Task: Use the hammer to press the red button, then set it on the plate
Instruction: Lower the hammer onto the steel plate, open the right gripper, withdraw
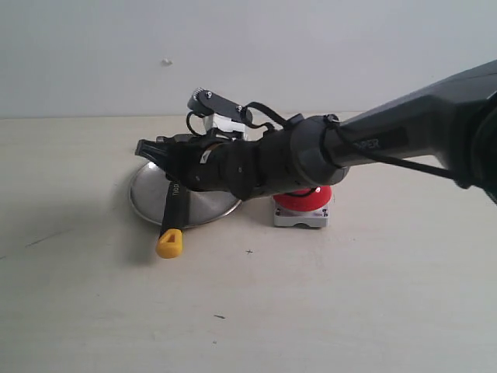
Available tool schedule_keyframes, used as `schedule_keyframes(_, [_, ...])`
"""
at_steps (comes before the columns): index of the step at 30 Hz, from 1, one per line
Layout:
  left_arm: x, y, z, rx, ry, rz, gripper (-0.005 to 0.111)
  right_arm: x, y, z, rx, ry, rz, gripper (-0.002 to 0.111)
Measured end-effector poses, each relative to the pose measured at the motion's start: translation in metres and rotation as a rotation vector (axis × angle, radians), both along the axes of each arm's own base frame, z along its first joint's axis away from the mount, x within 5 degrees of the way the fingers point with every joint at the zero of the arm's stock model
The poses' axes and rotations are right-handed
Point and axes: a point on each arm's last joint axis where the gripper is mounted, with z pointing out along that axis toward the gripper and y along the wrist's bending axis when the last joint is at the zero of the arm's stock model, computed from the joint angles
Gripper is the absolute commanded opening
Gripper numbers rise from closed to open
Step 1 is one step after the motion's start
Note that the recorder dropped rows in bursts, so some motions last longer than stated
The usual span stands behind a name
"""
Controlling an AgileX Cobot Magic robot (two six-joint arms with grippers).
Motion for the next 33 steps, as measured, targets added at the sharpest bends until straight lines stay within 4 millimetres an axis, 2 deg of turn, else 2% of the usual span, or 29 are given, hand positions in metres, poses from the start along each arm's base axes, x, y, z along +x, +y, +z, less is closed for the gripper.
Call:
schedule_keyframes(3, [0.0,0.0,0.0,0.0,0.0,0.0,0.0,-0.003,0.0,0.017,-0.015,-0.017,0.029,0.0])
schedule_keyframes(14, [0.0,0.0,0.0,0.0,0.0,0.0,0.0,-0.02,-0.001,0.064,-0.13,-0.09,0.176,0.0])
schedule_keyframes(18, [0.0,0.0,0.0,0.0,0.0,0.0,0.0,-0.045,0.001,0.076,-0.176,-0.173,0.236,0.0])
schedule_keyframes(22, [0.0,0.0,0.0,0.0,0.0,0.0,0.0,-0.075,-0.008,0.083,-0.222,-0.226,0.281,0.0])
schedule_keyframes(28, [0.0,0.0,0.0,0.0,0.0,0.0,0.0,-0.123,-0.041,0.092,-0.252,-0.269,0.296,0.0])
schedule_keyframes(33, [0.0,0.0,0.0,0.0,0.0,0.0,0.0,-0.164,-0.075,0.091,-0.291,-0.272,0.321,0.0])
